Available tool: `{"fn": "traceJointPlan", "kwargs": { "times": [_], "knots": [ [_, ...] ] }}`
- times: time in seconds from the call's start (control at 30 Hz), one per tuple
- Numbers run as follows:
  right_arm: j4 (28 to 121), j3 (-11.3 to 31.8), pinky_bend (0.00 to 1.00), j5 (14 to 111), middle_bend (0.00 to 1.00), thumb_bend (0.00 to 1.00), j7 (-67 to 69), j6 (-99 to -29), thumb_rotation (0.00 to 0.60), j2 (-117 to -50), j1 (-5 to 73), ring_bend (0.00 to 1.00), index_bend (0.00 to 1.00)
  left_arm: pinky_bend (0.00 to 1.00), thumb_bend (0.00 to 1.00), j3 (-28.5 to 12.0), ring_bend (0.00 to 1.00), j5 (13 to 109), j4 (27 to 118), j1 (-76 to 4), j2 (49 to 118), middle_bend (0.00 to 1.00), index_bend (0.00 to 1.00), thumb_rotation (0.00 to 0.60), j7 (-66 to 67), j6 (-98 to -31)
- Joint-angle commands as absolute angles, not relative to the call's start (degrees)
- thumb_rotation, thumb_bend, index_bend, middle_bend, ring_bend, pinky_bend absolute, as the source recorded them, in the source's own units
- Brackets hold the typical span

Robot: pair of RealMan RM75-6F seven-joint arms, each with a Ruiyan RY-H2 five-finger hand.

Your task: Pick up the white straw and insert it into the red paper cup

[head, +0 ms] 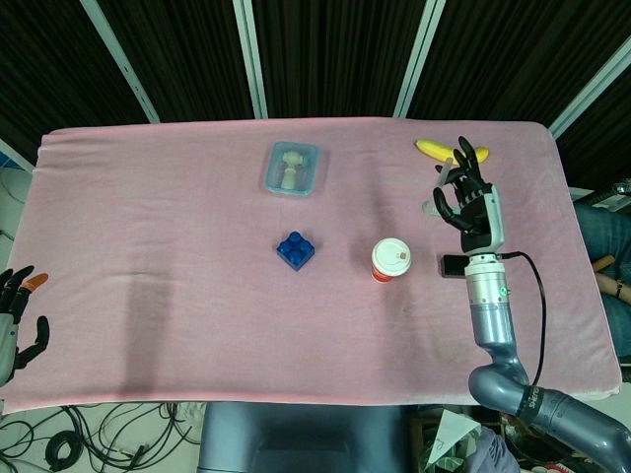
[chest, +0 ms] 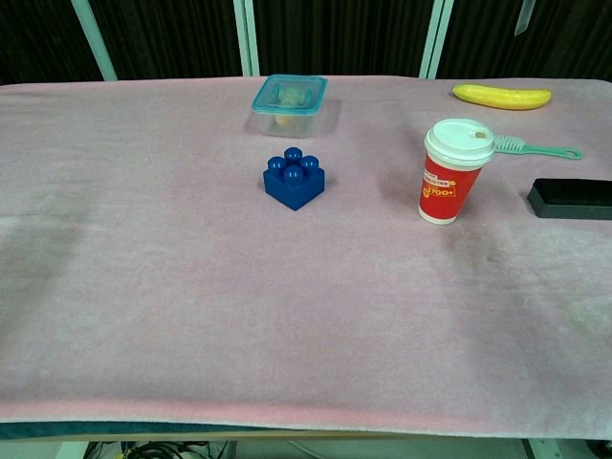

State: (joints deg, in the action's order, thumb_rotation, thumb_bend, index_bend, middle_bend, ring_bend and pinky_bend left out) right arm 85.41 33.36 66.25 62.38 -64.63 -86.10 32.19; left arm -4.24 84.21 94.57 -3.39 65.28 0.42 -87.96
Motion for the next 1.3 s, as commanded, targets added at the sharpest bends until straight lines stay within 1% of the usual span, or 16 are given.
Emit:
{"fn": "traceJointPlan", "kwargs": {
  "times": [0.03, 0.27, 0.5, 0.7, 1.3],
  "knots": [
    [83.63, 32.18, 0.15, 67.31, 0.00, 0.37, 64.76, -65.14, 0.600, -87.59, 31.64, 0.00, 0.61, 0.00, 0.58, -4.28, 0.02, 84.13, 94.61, -3.38, 65.25, 0.09, 0.19, 0.600, 0.43, -87.98],
    [79.71, 30.92, 0.15, 68.27, 0.00, 0.37, 67.79, -64.91, 0.600, -90.28, 31.92, 0.00, 0.61, 0.00, 0.58, -4.29, 0.02, 84.02, 94.67, -3.38, 65.19, 0.09, 0.19, 0.600, 0.40, -87.91],
    [76.25, 28.63, 0.15, 70.55, 0.00, 0.39, 68.75, -65.93, 0.600, -92.59, 31.73, 0.00, 0.61, 0.00, 0.58, -4.31, 0.02, 83.74, 94.77, -3.37, 65.10, 0.09, 0.19, 0.600, 0.42, -87.74],
    [73.87, 27.77, 0.15, 71.89, 0.00, 0.39, 70.44, -66.46, 0.600, -93.86, 31.76, 0.00, 0.61, 0.00, 0.58, -4.36, 0.02, 83.51, 94.85, -3.39, 65.11, 0.09, 0.19, 0.600, 0.57, -87.63],
    [70.81, 27.05, 0.15, 71.50, 0.00, 0.39, 71.75, -65.34, 0.600, -96.85, 32.56, 0.00, 0.62, 0.00, 0.58, -4.34, 0.02, 83.23, 94.95, -3.43, 65.06, 0.09, 0.19, 0.600, 0.84, -87.36]
  ]
}}
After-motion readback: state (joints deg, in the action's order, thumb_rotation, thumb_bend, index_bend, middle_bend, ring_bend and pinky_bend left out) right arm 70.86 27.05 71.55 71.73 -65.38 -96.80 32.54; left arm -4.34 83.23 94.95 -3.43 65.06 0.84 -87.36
